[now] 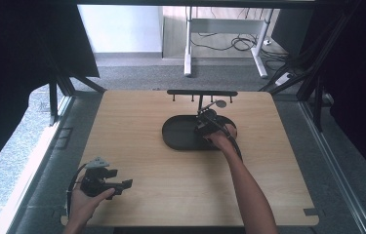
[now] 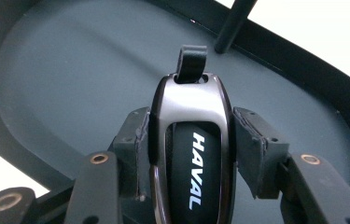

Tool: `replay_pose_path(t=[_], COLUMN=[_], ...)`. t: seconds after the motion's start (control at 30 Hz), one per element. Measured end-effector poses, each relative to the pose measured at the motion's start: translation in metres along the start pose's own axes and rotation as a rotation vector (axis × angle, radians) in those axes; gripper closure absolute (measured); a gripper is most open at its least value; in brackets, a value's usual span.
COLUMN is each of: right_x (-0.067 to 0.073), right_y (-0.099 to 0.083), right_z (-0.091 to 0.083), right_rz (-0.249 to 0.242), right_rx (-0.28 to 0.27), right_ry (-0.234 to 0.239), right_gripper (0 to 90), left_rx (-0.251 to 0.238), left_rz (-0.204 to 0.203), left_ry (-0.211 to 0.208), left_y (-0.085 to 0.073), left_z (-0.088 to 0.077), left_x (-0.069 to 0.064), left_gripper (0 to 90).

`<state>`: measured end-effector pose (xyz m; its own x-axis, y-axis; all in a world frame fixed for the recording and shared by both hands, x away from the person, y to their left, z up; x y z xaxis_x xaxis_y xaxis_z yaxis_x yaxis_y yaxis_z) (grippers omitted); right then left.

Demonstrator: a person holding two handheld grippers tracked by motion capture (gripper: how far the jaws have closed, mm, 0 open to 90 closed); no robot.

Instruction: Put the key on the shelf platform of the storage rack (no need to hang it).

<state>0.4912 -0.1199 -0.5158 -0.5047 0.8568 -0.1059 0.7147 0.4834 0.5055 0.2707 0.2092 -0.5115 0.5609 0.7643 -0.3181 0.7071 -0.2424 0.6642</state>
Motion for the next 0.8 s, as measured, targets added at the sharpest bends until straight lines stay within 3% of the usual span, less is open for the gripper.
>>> replay_pose_path(t=[0.47, 0.8], right_x=[-0.004, -0.002], right_y=[-0.010, -0.013], right_z=[0.020, 0.024], right_rz=[-0.027, -0.019], right_rx=[0.059, 0.058], right_ry=[-0.023, -0.030], right_gripper=[49.4, 45.2], left_rx=[0.003, 0.011], left_rz=[0.000, 0.002], left_ry=[-0.001, 0.002], left_y=[-0.001, -0.001], left_z=[0.001, 0.002], left_x=[0.000, 0.000], left_gripper=[21.4, 21.3])
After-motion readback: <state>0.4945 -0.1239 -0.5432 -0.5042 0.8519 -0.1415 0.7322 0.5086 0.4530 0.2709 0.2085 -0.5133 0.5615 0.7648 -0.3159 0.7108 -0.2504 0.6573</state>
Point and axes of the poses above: each handheld gripper's, and its own axes: z roughly forward along the jaws, y roughly out of its top, x roughly to its left, the point moved 4 cm from there along z, roughly forward along the jaws, and after that the axes turned 3 degrees about -y, right-handed, at the moved point
